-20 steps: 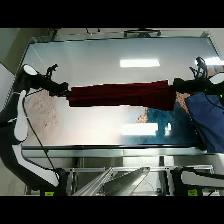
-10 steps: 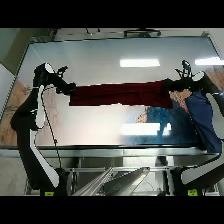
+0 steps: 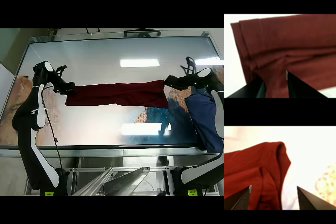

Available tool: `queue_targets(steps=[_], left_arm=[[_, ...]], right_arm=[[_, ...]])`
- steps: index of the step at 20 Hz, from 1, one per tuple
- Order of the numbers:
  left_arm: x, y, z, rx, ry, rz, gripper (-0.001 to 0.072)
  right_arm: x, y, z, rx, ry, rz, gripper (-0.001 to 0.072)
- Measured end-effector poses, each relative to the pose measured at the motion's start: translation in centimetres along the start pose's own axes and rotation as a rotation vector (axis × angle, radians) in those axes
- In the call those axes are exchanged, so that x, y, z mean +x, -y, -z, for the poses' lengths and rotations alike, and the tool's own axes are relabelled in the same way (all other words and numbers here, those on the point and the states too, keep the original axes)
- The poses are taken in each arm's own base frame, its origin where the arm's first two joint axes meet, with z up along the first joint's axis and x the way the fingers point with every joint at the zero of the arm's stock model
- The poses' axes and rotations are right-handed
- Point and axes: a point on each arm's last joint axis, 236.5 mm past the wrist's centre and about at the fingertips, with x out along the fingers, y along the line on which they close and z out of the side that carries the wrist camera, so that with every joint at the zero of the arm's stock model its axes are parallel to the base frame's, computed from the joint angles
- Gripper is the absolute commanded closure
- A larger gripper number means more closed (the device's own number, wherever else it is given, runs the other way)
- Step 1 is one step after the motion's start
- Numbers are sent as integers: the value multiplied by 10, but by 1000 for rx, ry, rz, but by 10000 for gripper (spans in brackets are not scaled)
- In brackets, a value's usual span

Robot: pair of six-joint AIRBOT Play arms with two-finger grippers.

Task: Fold the shirts.

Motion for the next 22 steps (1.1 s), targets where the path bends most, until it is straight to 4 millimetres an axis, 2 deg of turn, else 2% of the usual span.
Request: queue_targets(steps=[2, 5, 9, 11, 12, 13, 14, 15, 16, 19, 22], left_arm=[[-13, 4, 4, -3, 15, 8, 422], [-31, 7, 0, -4, 81, 2, 418], [-61, 16, -11, 16, 166, 3, 418], [-72, 31, -15, 31, 191, 39, 417], [-74, 41, -16, 36, 197, 73, 418], [-74, 54, -15, 40, 198, 120, 419], [-72, 68, -16, 43, 199, 169, 475], [-68, 83, -15, 43, 197, 223, 616], [-63, 97, -15, 51, 195, 268, 707], [-45, 141, -13, 110, 198, 351, 708], [-20, 187, -14, 175, 219, 380, 707]], right_arm=[[-3, 3, 10, 27, -53, -21, 76], [5, 7, 31, 72, -144, -51, 76], [27, -6, 56, 102, -245, -110, 81], [37, -17, 63, 119, -269, -147, 83], [42, -22, 65, 124, -277, -168, 145], [46, -27, 67, 124, -283, -186, 365], [50, -30, 69, 126, -286, -201, 531], [53, -32, 70, 126, -287, -215, 654], [54, -35, 70, 117, -286, -225, 684], [53, -41, 66, 108, -272, -250, 685], [37, -56, 56, 82, -255, -286, 685]])
